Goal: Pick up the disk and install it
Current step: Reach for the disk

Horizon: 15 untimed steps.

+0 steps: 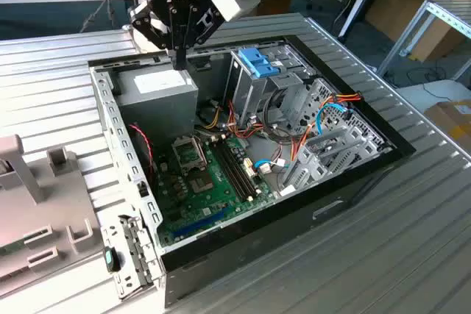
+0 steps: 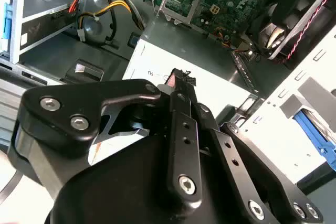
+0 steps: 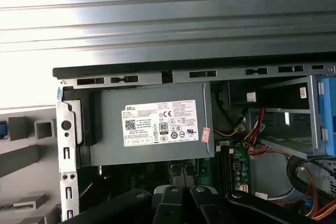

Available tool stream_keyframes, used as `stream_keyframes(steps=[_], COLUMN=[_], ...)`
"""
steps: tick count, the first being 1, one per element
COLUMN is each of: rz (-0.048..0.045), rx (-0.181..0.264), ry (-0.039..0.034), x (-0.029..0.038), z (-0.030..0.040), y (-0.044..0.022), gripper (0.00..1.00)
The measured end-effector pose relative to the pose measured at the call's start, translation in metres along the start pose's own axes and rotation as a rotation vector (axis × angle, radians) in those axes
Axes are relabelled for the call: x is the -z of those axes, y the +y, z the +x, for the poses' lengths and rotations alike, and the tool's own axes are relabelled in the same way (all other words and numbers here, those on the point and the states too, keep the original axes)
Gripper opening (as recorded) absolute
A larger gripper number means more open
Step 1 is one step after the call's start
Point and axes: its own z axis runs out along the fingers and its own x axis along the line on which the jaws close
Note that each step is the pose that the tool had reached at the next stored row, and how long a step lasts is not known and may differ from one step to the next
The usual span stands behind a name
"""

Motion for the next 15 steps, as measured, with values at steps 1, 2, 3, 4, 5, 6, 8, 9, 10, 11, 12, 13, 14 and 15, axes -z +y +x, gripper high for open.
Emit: stream_keyframes(steps=[1, 2, 3, 4, 5, 6, 8, 9, 10, 11, 12, 13, 14, 15], rz=[0.0000, 0.0000, 0.0000, 0.0000, 0.0000, 0.0000, 0.0000, 0.0000, 0.0000, 0.0000, 0.0000, 0.0000, -0.0001, -0.0001], rx=[0.000, 0.000, 0.000, 0.000, 0.000, 0.000, 0.000, 0.000, 0.000, 0.000, 0.000, 0.000, 0.000, 0.000], ry=[0.0000, 0.0000, 0.0000, 0.0000, 0.0000, 0.0000, 0.0000, 0.0000, 0.0000, 0.0000, 0.0000, 0.0000, 0.0000, -0.0001], x=[0.0000, 0.0000, 0.0000, 0.0000, 0.0000, 0.0000, 0.0000, 0.0000, 0.0000, 0.0000, 0.0000, 0.0000, 0.0000, 0.0000], z=[0.0000, 0.0000, 0.0000, 0.0000, 0.0000, 0.0000, 0.0000, 0.0000, 0.0000, 0.0000, 0.0000, 0.0001, 0.0009, 0.0020], y=[0.0000, 0.0000, 0.0000, 0.0000, 0.0000, 0.0000, 0.0000, 0.0000, 0.0000, 0.0000, 0.0000, 0.0000, -0.0001, -0.0002], gripper=[0.11, 0.11, 0.11, 0.11, 0.11, 0.11, 0.11, 0.11, 0.11, 0.11, 0.11, 0.11, 0.11, 0.11])
